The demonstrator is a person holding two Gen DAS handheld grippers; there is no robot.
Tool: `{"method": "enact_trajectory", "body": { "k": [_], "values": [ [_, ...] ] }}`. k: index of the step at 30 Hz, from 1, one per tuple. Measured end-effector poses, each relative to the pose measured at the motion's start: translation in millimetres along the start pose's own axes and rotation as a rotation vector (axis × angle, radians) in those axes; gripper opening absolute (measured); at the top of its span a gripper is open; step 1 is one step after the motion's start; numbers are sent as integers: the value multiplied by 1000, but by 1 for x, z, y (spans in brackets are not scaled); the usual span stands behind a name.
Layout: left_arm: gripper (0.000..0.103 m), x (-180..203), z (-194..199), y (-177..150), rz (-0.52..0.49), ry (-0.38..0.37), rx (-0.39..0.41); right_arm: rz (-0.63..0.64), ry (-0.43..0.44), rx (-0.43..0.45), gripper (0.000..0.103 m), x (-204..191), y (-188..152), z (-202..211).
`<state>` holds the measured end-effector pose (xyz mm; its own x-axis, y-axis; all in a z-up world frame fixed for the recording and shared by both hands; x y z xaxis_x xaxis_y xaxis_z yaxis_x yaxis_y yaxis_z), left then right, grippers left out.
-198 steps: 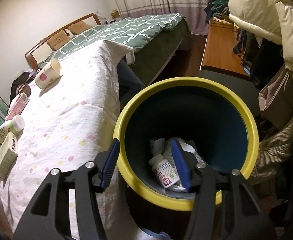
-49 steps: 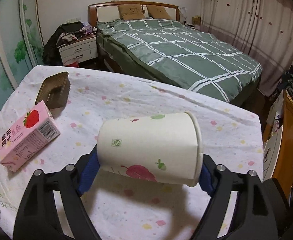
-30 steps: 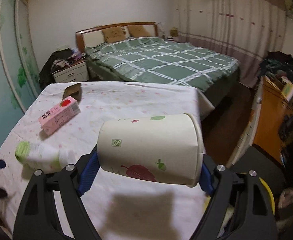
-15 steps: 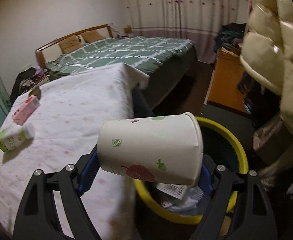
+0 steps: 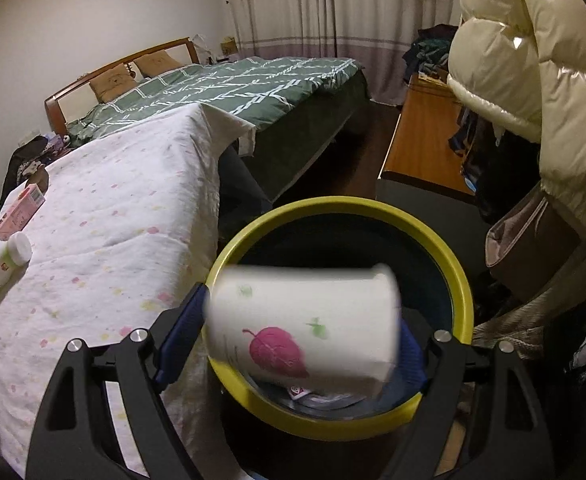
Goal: Collect trash
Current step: 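Carry the paper cup over the yellow bin and open the right gripper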
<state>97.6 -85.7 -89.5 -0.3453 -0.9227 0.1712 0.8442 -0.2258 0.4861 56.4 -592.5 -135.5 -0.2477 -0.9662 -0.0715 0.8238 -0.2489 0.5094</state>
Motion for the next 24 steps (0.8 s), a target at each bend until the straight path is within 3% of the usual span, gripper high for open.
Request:
{"method": "enact_trajectory", "body": {
  "k": [11,18,24],
  "values": [
    [92,-27,-9,7,18,70,10,3,11,4,84,-7,0,2],
    [92,-58,-31,16,60,110,-31,10,17,2,84,-13,1,0],
    [92,-67,-47,22,67,71,-53,3,19,-4,84,-12,3,-2]
  ]
}}
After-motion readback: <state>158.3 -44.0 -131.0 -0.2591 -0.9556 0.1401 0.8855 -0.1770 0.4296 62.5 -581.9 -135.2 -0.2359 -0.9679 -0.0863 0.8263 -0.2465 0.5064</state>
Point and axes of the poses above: each gripper's, at about its wrist camera, not at the fingertips, and z roughly against the way its jaws point, x to its right, y to its top, the point moved 1 cm from there along -z, roughly the way its jaws point, and after that the axes turned 13 degrees about -x, right-handed, at the moved point
